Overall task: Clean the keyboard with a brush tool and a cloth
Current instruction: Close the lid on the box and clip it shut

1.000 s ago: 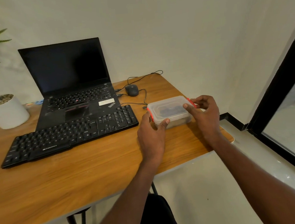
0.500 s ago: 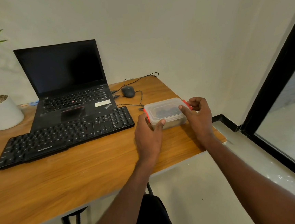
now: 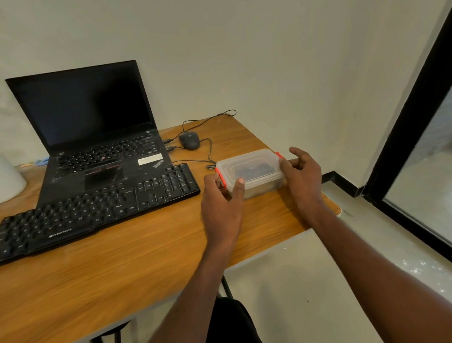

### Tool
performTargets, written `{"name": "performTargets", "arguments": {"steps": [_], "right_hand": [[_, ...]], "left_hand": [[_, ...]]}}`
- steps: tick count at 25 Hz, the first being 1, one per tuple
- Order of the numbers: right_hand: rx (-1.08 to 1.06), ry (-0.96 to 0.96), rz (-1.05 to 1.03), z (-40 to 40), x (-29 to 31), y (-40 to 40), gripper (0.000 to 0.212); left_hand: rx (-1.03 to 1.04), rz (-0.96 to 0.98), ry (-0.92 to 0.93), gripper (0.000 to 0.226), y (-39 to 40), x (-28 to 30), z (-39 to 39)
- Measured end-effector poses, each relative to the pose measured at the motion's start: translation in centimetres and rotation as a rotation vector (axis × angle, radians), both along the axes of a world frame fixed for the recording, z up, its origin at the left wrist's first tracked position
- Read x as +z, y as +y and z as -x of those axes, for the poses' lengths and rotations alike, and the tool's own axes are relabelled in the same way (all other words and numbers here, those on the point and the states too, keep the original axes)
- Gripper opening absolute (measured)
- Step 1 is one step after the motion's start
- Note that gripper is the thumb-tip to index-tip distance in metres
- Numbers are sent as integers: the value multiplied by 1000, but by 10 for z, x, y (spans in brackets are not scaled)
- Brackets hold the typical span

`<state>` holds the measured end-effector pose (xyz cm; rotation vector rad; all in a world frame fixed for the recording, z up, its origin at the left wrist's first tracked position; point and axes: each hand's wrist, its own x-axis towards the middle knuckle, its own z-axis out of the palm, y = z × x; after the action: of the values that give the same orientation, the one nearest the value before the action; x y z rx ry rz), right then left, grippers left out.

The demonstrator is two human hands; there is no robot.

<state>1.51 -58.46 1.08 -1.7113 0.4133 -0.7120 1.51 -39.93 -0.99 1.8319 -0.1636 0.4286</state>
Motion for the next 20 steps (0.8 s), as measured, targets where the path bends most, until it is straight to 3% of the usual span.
{"name": "performTargets", "arguments": {"steps": [7, 20], "right_hand": [[-41, 124, 16, -5, 0, 3, 26], [-160, 15, 206, -3, -4, 9, 33]], "left_hand": [[3, 0, 3, 40, 0, -2, -2], [4, -29, -3, 42, -1, -3, -1]]}}
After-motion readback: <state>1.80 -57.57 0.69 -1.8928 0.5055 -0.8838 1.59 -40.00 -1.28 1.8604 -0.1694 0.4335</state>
